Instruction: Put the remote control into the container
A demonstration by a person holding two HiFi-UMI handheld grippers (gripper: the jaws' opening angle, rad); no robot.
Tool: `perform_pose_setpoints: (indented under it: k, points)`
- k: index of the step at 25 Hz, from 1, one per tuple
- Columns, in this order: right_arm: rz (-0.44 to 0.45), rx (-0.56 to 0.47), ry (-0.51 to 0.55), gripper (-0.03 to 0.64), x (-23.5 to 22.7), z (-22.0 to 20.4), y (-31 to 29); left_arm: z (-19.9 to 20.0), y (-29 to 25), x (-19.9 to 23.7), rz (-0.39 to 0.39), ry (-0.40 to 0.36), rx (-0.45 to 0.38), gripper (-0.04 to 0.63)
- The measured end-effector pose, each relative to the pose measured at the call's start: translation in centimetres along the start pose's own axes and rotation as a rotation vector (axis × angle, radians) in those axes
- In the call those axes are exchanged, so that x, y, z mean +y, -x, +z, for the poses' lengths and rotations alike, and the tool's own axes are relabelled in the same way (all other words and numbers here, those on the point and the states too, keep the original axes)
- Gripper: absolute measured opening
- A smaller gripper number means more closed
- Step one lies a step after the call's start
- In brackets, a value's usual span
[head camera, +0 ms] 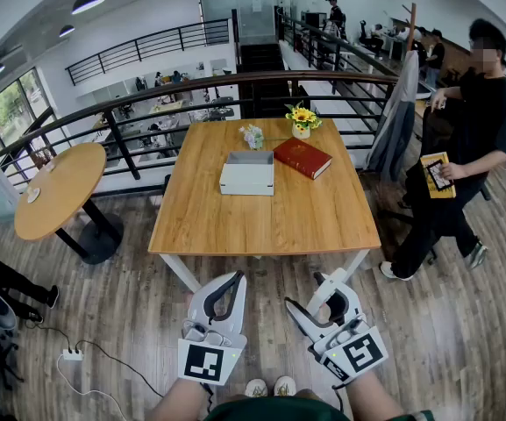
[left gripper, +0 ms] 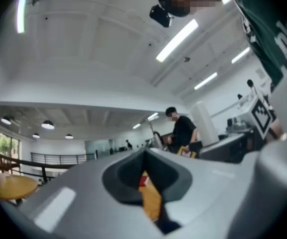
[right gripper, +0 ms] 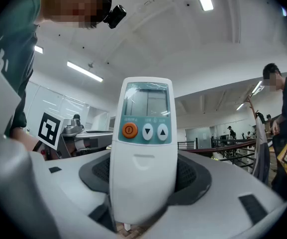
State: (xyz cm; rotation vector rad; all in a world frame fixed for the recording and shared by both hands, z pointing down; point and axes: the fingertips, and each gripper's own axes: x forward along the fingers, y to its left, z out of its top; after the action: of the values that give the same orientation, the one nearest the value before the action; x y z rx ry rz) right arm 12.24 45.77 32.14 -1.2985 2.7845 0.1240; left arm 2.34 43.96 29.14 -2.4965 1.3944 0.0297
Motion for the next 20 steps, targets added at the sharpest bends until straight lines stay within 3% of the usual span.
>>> perform_pose_setpoints:
  k: [20]
  points:
    - [0.047, -0.004, -0.010, 0.295, -1.1, -0.4, 0.9, 0.6, -1.1, -1.5, 0.013, -0.016, -0.002, -0.005]
